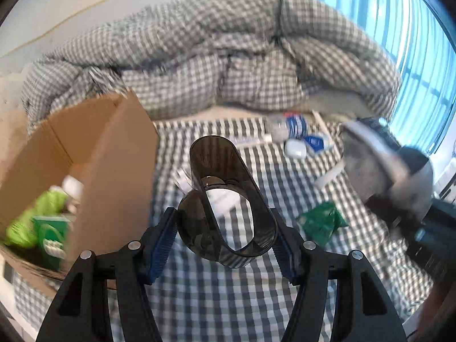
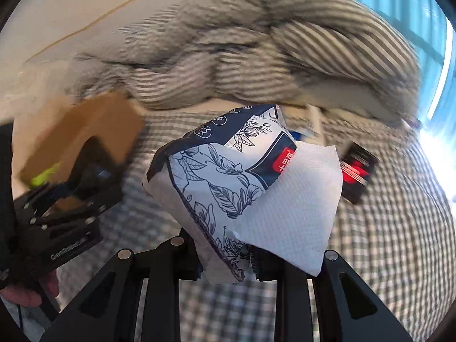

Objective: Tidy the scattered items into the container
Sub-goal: 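Carry black item and tissue pack into the box and open both tools, then withdraw both tools from the box toward the green packet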

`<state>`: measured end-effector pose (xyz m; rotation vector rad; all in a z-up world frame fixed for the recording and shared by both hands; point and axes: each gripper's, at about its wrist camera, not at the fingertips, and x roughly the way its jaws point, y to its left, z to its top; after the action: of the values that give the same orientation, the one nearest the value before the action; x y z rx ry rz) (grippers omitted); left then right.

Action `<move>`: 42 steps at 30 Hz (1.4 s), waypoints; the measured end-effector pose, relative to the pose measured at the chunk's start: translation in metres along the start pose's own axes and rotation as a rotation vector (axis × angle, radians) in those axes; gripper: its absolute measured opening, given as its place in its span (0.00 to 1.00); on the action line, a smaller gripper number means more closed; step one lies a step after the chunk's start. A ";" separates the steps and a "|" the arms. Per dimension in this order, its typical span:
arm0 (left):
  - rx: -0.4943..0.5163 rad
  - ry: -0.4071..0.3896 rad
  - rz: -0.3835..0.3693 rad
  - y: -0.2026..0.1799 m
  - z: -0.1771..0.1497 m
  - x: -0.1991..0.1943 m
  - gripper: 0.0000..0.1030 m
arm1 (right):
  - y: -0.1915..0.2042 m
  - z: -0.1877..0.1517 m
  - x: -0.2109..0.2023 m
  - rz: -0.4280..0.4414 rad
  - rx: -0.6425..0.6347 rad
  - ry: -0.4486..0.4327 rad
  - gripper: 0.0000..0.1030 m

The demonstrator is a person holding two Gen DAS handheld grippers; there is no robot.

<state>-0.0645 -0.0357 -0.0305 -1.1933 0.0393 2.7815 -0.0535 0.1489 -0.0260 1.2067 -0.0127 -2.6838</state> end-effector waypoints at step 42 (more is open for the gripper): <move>-0.205 -0.020 0.314 0.177 0.016 -0.058 0.95 | 0.173 0.074 -0.007 0.149 -0.263 -0.218 0.80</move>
<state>-0.0567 -0.2160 0.0185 -1.3054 -0.0685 3.1340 -0.0733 -0.0251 0.0436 0.8014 0.2032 -2.5728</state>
